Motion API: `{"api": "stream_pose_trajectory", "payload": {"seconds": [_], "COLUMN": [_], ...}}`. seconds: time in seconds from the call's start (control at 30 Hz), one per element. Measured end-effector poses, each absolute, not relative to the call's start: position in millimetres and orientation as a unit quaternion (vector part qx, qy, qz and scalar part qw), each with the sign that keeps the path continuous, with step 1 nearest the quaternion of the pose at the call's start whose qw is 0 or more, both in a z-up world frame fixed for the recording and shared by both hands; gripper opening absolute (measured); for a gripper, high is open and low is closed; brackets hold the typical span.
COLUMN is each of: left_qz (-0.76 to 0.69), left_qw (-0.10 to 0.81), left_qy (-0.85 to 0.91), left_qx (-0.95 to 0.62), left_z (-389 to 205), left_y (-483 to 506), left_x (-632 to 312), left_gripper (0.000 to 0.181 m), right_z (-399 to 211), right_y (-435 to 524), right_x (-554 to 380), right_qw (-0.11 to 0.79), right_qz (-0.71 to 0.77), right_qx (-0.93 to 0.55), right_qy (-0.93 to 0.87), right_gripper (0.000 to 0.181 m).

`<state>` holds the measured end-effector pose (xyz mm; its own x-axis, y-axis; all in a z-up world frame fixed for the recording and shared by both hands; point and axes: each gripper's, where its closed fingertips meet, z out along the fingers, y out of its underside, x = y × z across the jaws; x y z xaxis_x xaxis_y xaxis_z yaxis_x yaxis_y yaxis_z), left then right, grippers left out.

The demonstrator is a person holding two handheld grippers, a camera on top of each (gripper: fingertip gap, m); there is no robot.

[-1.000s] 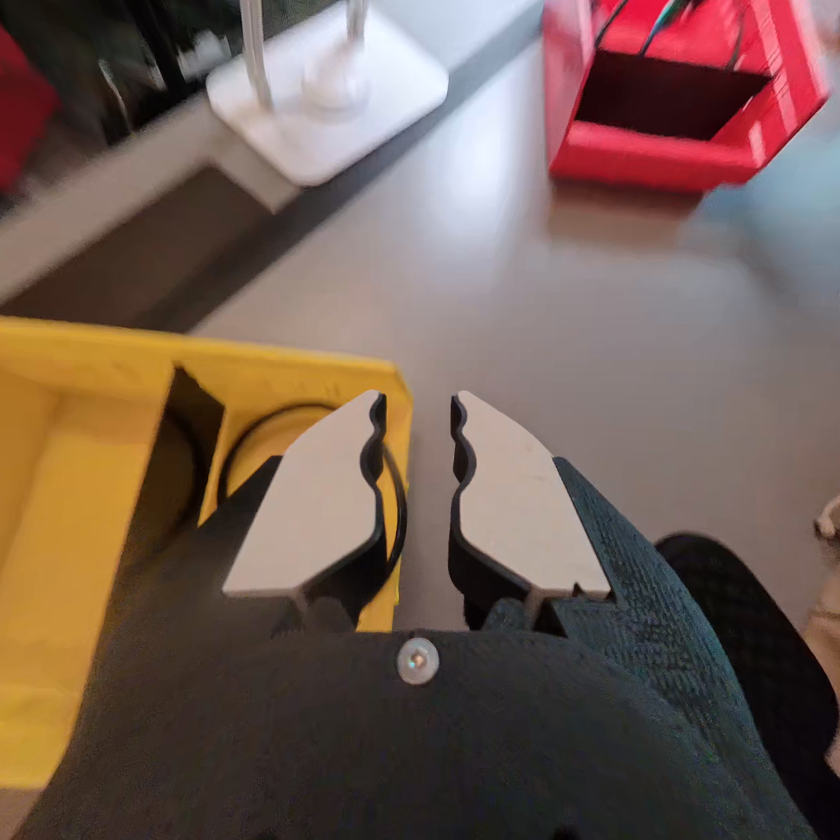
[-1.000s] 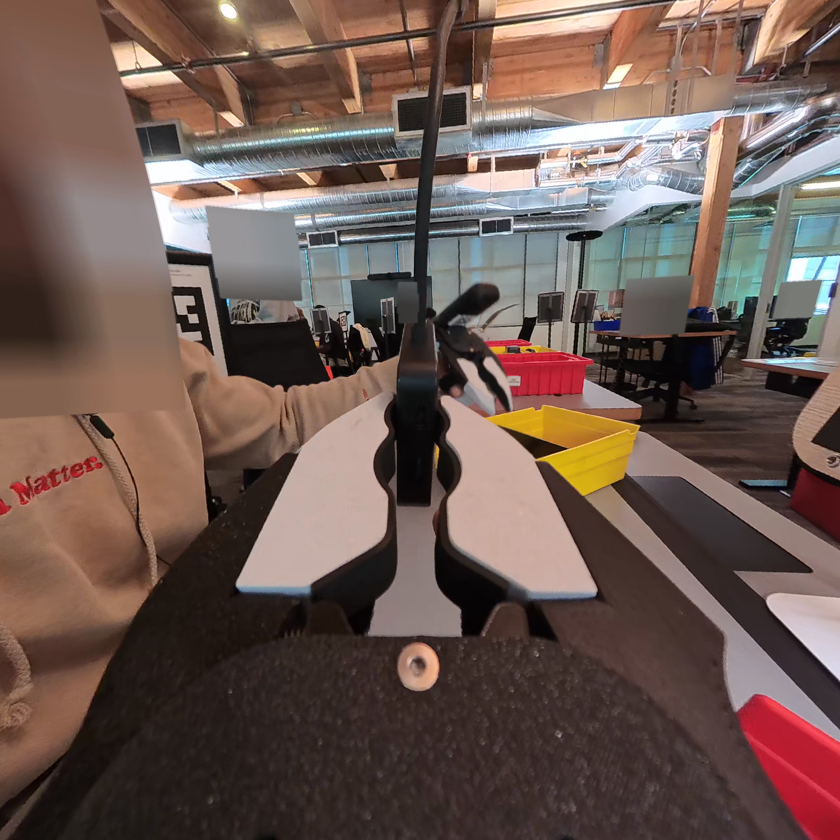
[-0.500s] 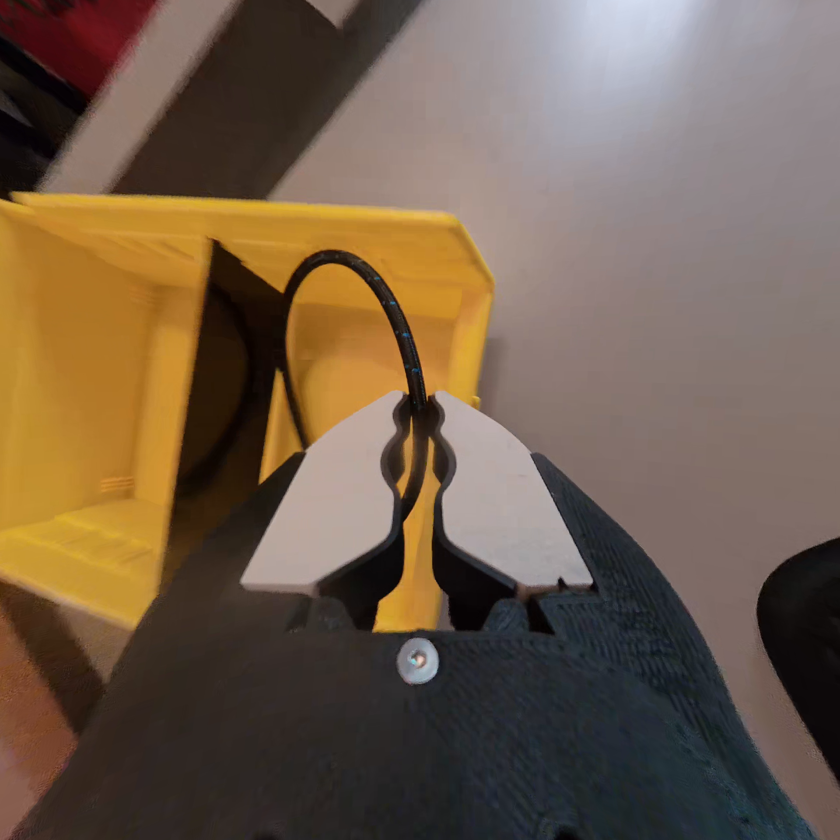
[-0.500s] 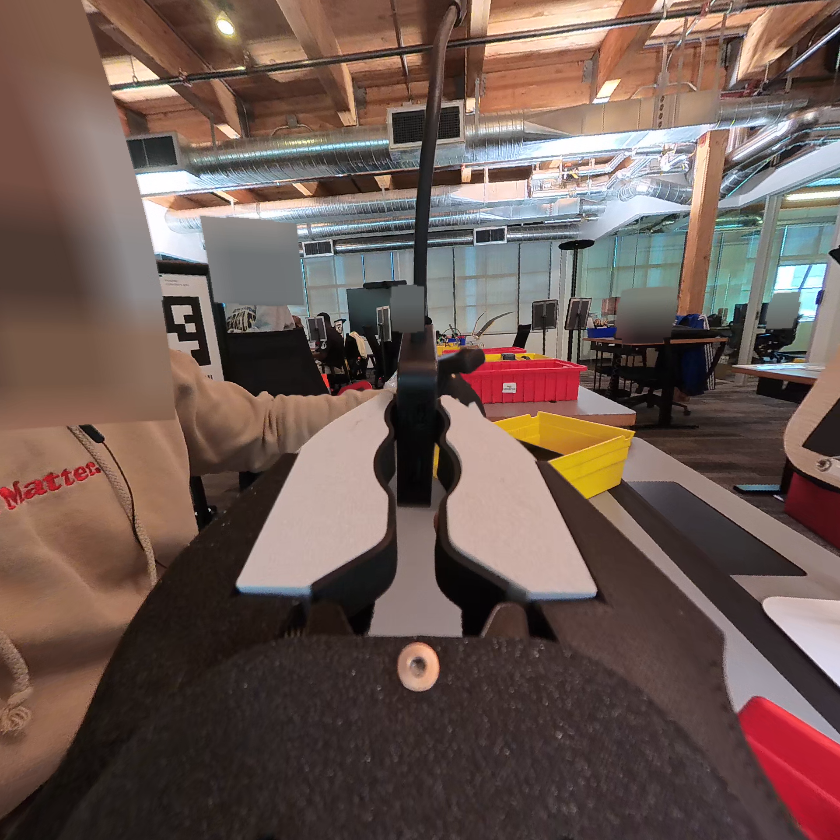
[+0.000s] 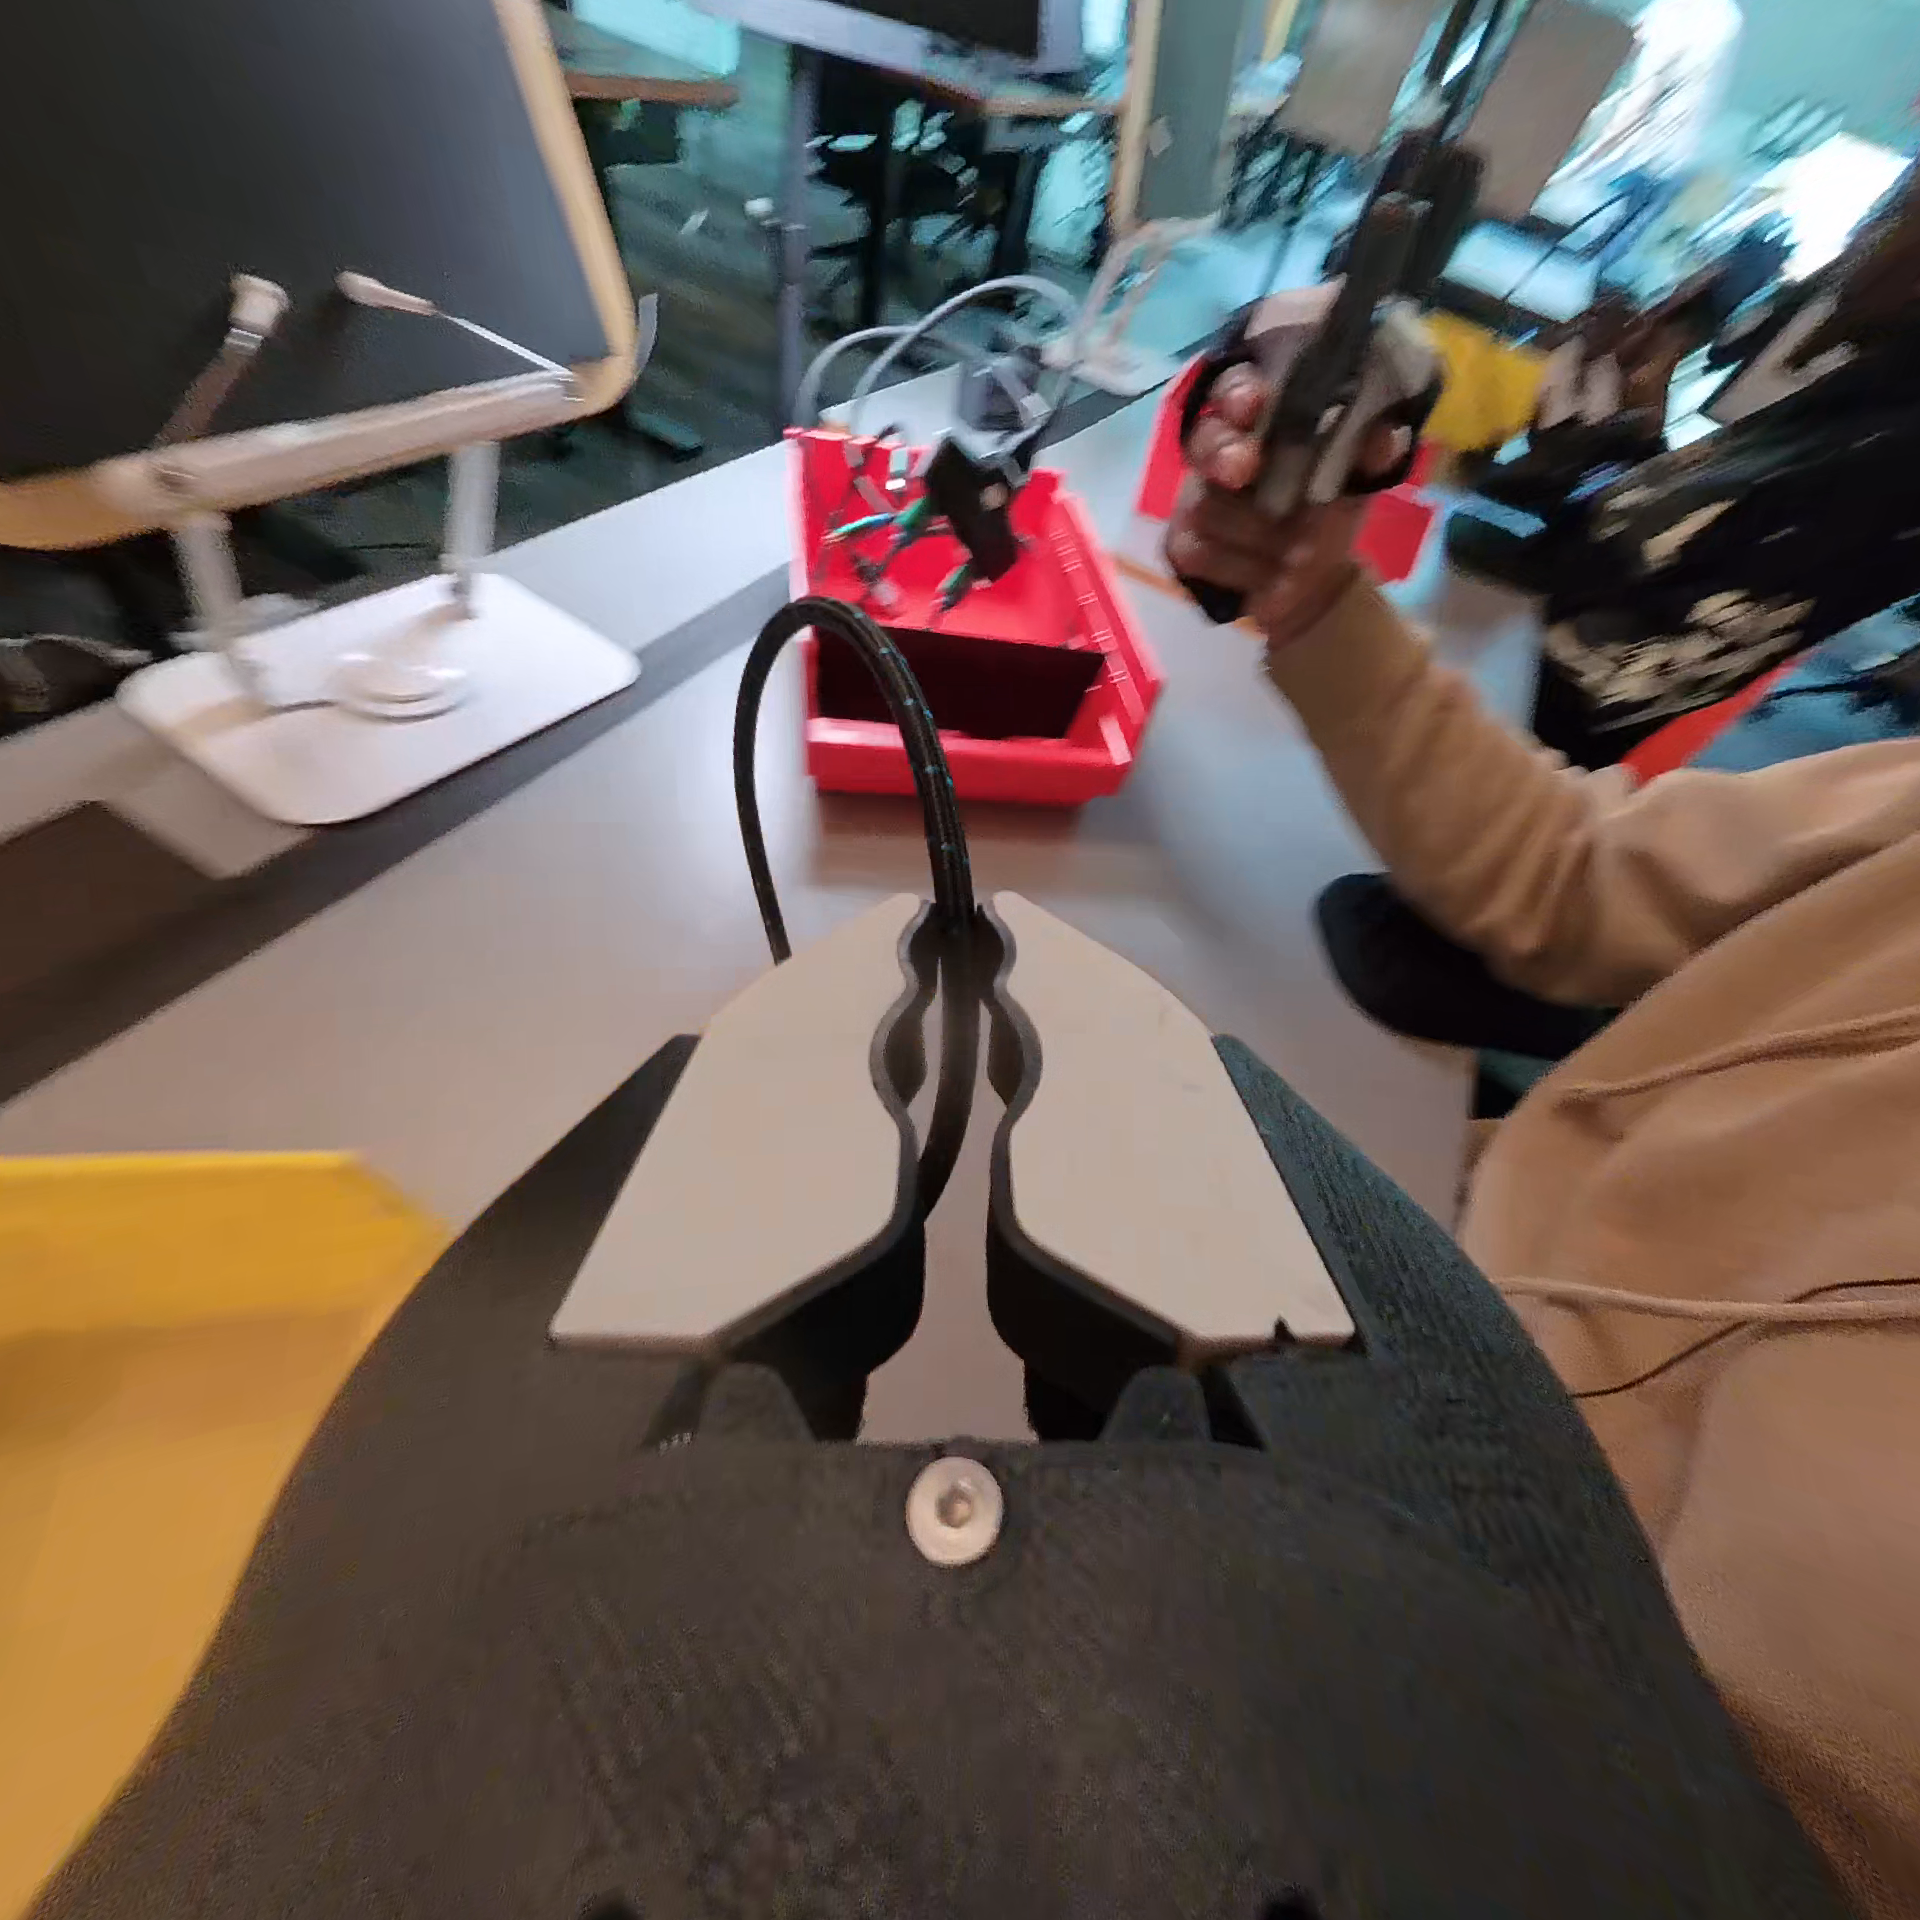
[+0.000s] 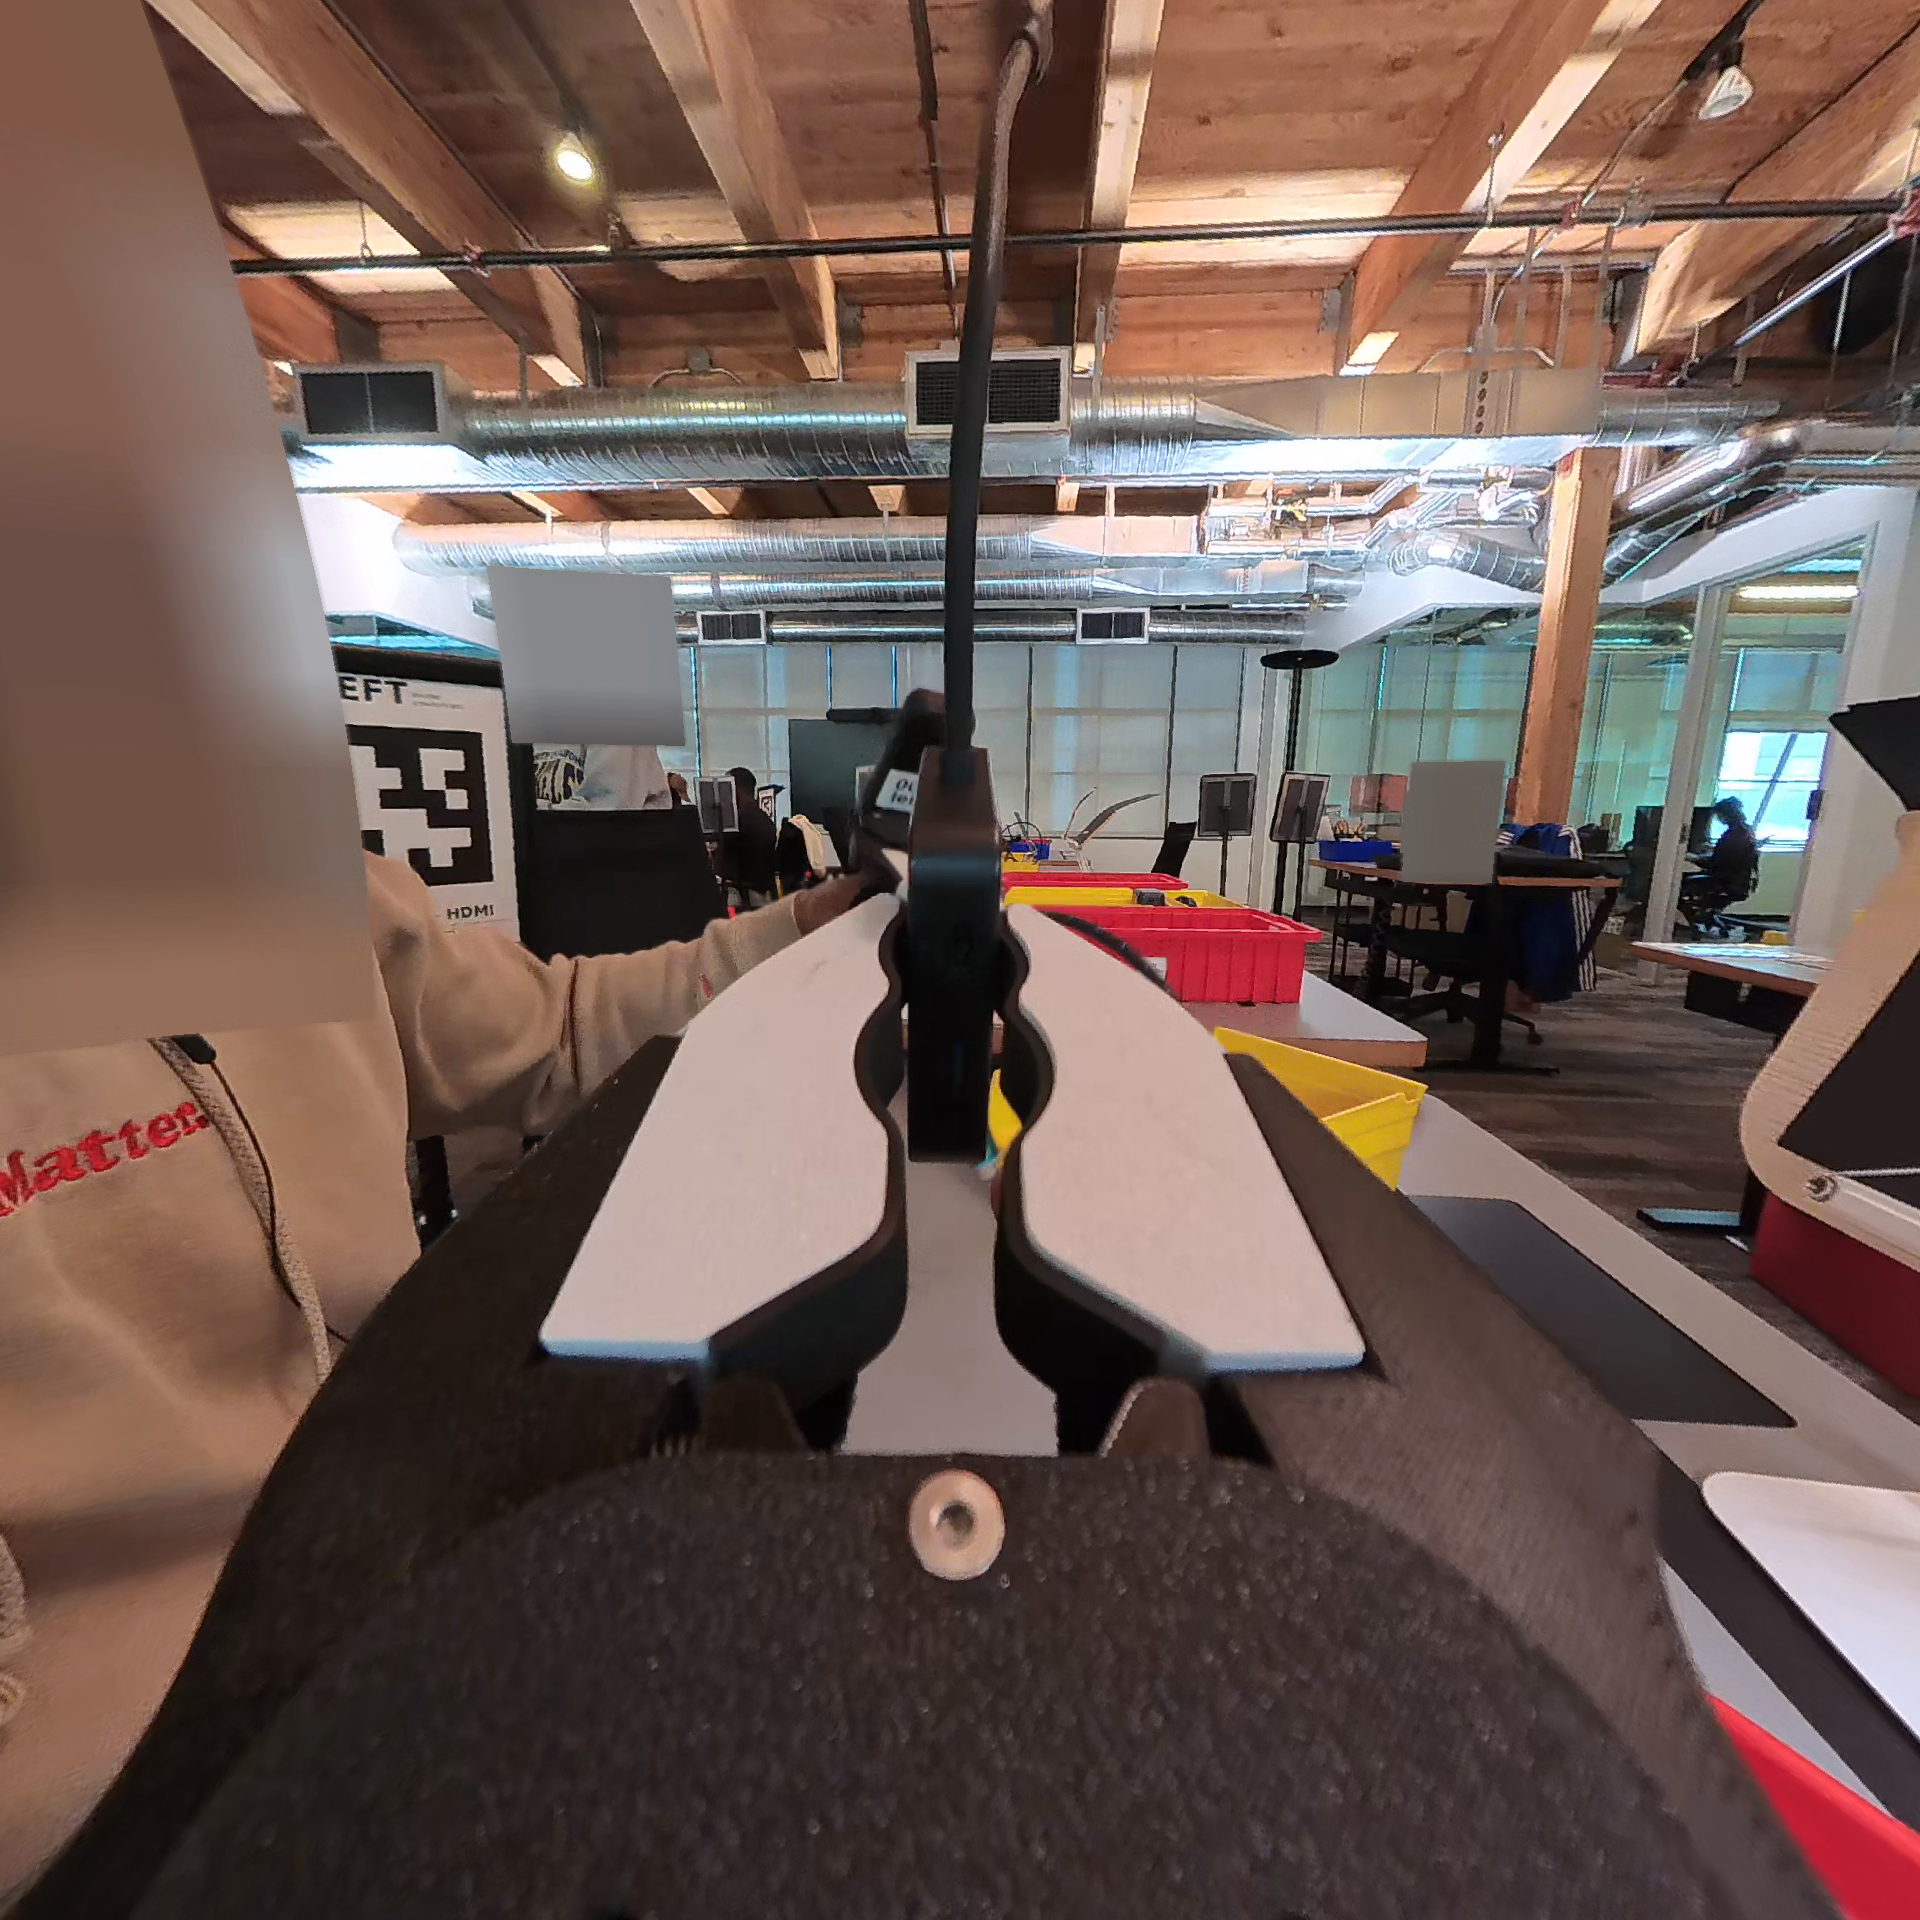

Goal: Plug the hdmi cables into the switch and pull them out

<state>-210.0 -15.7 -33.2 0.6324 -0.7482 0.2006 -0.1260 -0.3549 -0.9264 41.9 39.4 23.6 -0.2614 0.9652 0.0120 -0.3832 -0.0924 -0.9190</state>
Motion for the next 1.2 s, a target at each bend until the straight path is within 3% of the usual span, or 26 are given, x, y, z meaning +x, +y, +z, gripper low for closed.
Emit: {"api": "stream_pose_trajectory", "payload": {"seconds": [0.2,0.43,0.73,0.93,1.2], "left_qz": [-0.477,-0.522,-0.349,-0.147,-0.185], "left_qw": [0.449,0.461,0.429,0.426,0.302], "left_qy": [0.215,0.115,0.129,0.270,0.513], "left_qx": [-0.724,-0.709,-0.823,-0.851,-0.782], "left_z": [-100,-139,-208,-229,-256], "left_y": [-12,11,14,0,-58], "left_x": [-166,-188,-220,-231,-167], "left_gripper": [0.007,0.008,0.012,0.023,0.035], "right_z": [25,23,19,16,12], "right_y": [40,44,48,47,45], "right_x": [45,47,44,41,38], "right_qw": [0.514,0.513,0.510,0.502,0.487], "right_qz": [0.659,0.661,0.659,0.662,0.673], "right_qx": [-0.330,-0.334,-0.343,-0.344,-0.341], "right_qy": [-0.439,-0.434,-0.434,-0.437,-0.440], "right_gripper": [0.013,0.013,0.013,0.013,0.013]}}
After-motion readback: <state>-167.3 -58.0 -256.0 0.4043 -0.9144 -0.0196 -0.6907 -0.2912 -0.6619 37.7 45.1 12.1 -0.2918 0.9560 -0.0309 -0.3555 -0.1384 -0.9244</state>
